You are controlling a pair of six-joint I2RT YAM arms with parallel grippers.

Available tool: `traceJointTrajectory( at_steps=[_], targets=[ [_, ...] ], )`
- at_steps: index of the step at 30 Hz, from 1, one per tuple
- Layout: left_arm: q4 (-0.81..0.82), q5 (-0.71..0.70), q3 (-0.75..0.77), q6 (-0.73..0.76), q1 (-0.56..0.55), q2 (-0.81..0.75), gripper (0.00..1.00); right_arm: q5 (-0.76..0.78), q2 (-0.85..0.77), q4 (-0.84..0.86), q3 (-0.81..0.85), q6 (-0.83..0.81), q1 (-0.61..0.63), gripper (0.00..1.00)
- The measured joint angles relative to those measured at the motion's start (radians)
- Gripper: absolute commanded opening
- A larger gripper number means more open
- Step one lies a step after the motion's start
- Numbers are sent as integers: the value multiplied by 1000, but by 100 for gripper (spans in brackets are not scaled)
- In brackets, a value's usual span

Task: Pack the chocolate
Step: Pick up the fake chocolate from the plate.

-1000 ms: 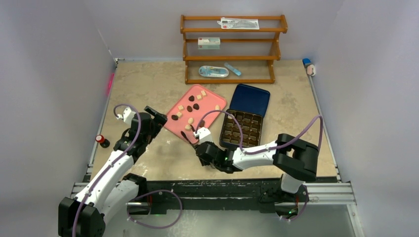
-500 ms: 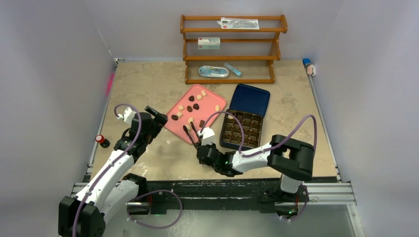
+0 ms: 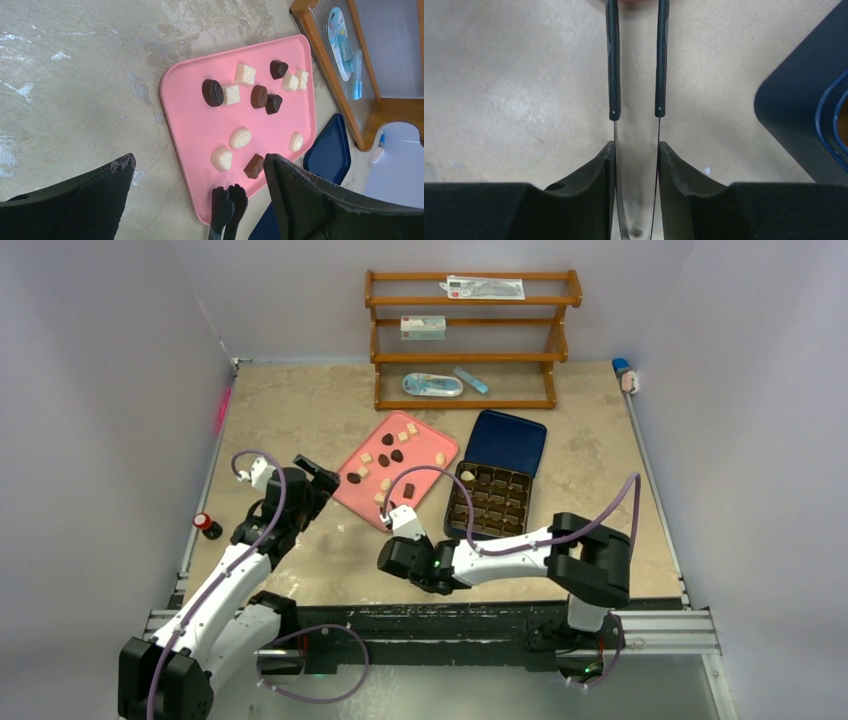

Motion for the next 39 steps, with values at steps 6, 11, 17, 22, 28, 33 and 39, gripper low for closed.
traceJointTrajectory(
  at_steps=[6,11,17,22,28,33,39],
  targets=[
    [0,6,0,0,0,-2,100,-54,0,-263,132,-43,0,27],
    [0,6,0,0,0,-11,100,-87,0,-351,205,-77,0,28],
    [-1,6,0,0,0,-23,100,-119,1,-414,263,-104,-17,32],
    [0,7,-3,-1,0,-31,100,-138,18,-423,279,-114,-48,36],
    [3,10,-19,-7,0,-36,100,-161,45,-438,286,-122,-71,40],
    [5,16,-23,-11,0,-36,100,-182,46,-441,290,-127,-80,40],
    [5,17,-24,-19,0,-38,100,-203,47,-443,301,-132,-93,40]
  ],
)
